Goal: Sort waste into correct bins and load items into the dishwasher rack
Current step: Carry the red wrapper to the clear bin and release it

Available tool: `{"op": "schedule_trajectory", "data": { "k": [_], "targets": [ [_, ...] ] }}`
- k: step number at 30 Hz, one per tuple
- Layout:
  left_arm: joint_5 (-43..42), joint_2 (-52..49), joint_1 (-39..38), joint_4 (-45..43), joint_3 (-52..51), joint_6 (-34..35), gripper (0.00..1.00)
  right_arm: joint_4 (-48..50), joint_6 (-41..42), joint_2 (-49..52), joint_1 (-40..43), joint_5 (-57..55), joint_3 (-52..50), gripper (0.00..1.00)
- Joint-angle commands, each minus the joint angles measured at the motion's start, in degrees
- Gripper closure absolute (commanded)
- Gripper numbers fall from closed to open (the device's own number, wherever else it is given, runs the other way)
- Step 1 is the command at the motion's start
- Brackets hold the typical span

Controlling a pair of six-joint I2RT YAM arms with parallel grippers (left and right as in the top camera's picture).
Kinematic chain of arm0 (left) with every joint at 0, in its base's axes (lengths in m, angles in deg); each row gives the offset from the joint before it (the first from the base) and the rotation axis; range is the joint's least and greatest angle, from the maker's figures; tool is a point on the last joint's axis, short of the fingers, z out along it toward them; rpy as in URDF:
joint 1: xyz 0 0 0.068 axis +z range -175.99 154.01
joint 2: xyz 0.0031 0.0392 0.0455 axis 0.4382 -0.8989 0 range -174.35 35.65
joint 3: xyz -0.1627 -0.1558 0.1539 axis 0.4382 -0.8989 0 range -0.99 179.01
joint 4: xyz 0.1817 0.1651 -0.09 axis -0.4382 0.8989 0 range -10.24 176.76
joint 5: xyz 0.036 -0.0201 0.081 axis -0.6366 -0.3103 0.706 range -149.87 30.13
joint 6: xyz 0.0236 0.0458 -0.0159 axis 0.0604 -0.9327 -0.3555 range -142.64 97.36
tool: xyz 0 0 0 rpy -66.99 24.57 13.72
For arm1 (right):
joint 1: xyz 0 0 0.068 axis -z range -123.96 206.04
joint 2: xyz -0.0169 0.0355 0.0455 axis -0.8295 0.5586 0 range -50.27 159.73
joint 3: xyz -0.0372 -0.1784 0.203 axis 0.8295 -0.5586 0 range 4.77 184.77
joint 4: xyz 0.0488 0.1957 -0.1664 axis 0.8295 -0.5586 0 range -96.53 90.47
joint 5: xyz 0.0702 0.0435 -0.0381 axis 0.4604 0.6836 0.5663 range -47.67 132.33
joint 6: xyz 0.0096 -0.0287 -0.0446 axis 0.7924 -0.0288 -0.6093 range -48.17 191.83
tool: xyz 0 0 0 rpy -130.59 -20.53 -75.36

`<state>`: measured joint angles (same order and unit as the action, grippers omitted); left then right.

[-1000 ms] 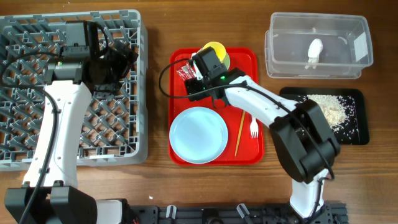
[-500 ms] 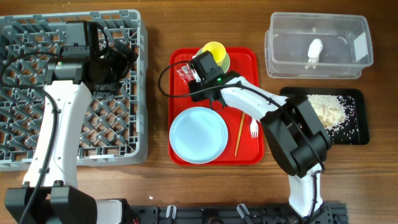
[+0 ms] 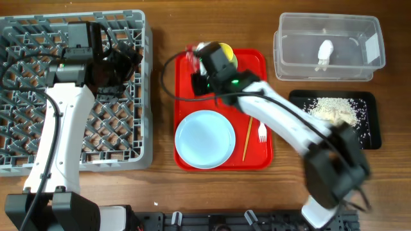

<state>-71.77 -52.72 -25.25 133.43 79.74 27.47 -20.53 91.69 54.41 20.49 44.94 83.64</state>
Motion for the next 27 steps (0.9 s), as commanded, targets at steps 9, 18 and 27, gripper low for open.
{"op": "schedule_trajectory", "data": {
  "k": [9, 18, 27],
  "targets": [
    [-0.5, 1.2, 0.2, 0.0, 0.3, 0.5, 0.00, -1.6, 14.0, -10.3, 29.0, -6.8, 1.9, 0.96],
    [-0.5, 1.2, 0.2, 0.0, 0.3, 0.5, 0.00, 0.7, 16.0, 1.0, 44.5, 8.4, 1.9, 0.00],
    [-0.5, 1.2, 0.2, 0.0, 0.3, 0.5, 0.00, 0.4, 10.9, -8.4, 46.4, 21.6, 1.9, 0.00]
  ]
}}
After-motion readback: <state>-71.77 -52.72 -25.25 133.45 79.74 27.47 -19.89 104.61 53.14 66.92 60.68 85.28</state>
